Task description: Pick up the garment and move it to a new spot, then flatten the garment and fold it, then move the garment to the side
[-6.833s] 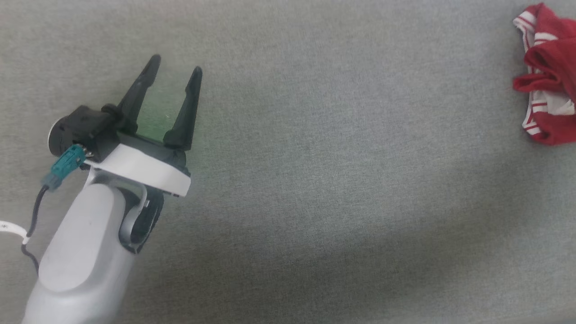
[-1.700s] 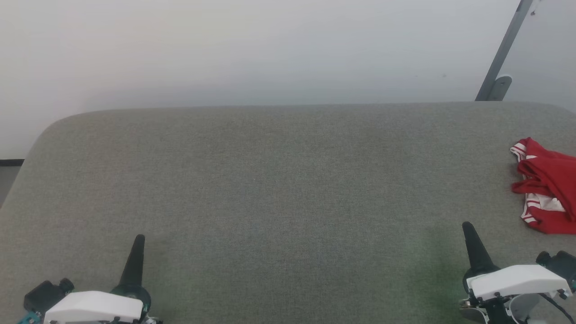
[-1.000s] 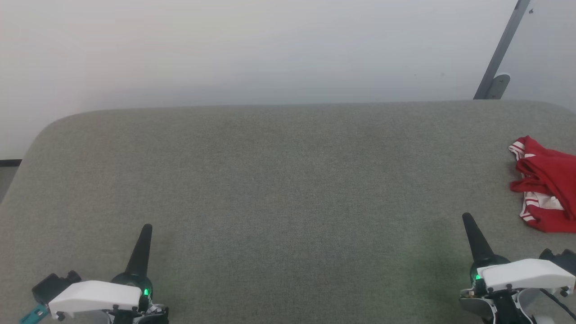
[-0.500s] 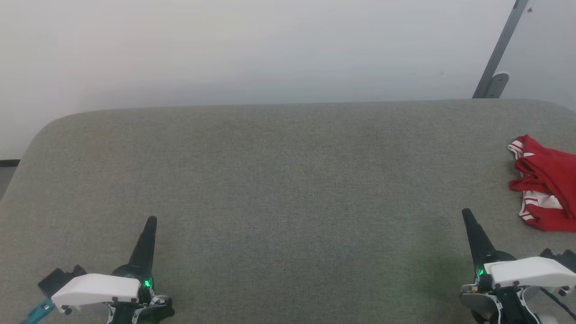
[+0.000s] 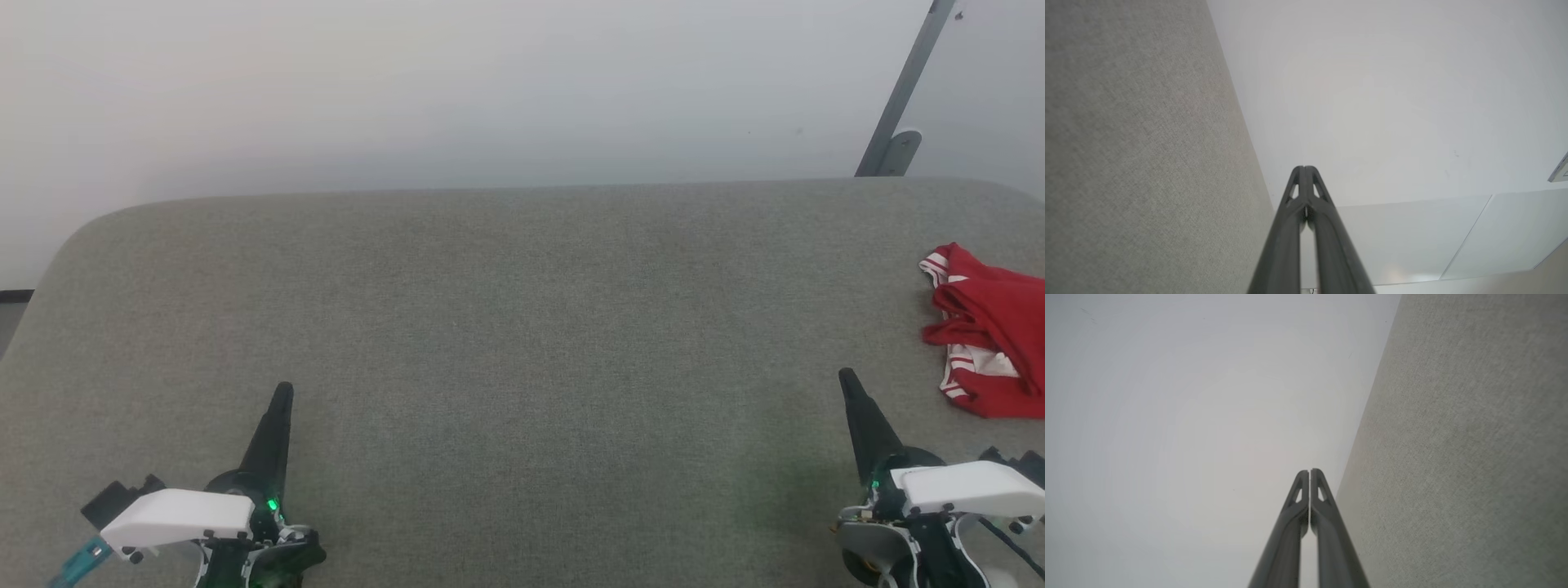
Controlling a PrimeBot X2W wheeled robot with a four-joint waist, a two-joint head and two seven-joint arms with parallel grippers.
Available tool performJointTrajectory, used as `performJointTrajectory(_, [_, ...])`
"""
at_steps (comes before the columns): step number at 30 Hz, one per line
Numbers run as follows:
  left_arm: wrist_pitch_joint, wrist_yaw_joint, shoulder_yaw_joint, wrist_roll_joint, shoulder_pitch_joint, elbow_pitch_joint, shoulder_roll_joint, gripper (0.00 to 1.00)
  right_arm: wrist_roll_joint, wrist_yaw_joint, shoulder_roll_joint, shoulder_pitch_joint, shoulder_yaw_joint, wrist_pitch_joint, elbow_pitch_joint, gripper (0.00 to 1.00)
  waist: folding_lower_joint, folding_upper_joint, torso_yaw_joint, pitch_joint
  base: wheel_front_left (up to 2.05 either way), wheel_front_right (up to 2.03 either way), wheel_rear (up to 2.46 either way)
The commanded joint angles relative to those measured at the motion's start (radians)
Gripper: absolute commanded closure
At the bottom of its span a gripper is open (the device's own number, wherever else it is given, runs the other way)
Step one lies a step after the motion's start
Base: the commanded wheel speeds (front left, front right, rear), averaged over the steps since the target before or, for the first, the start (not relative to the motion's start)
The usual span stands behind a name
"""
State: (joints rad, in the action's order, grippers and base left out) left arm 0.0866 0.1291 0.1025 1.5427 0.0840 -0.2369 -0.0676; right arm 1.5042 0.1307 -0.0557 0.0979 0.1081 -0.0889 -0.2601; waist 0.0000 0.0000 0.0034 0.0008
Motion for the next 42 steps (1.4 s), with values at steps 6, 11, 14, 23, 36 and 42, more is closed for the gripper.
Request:
performJointTrajectory(6, [0.014,0.003,0.008,0.035,0.022,-0.004,0.006,1.00,0.052,0.000,0.006,0.014,0.006,-0.014,0.014,1.00,0.0000,0.0000,-0.001,0.001,0.00,0.00,0.00])
performJointTrajectory(11, [0.023,0.003,0.011,0.059,0.029,-0.007,0.013,1.00,0.087,0.000,0.007,0.013,0.007,-0.023,0.018,1.00,0.0000,0.0000,-0.002,0.002,0.00,0.00,0.00])
performJointTrajectory(14, [0.030,0.003,0.012,0.075,0.030,-0.010,0.018,1.00,0.115,0.000,0.008,0.014,0.008,-0.029,0.019,1.00,0.0000,0.0000,-0.003,0.002,0.00,0.00,0.00])
performJointTrajectory(23, [0.029,0.003,0.012,0.073,0.031,-0.009,0.018,1.00,0.110,0.000,0.007,0.013,0.007,-0.029,0.018,1.00,0.0000,0.0000,-0.003,0.002,0.00,0.00,0.00])
performJointTrajectory(36, [0.030,0.003,0.013,0.072,0.031,-0.009,0.019,1.00,0.111,0.000,0.007,0.013,0.007,-0.029,0.018,1.00,0.0000,0.0000,-0.003,0.002,0.00,0.00,0.00])
performJointTrajectory(42, [0.030,0.003,0.013,0.072,0.031,-0.009,0.019,1.00,0.111,0.000,0.007,0.013,0.007,-0.028,0.018,1.00,0.0000,0.0000,-0.003,0.002,0.00,0.00,0.00])
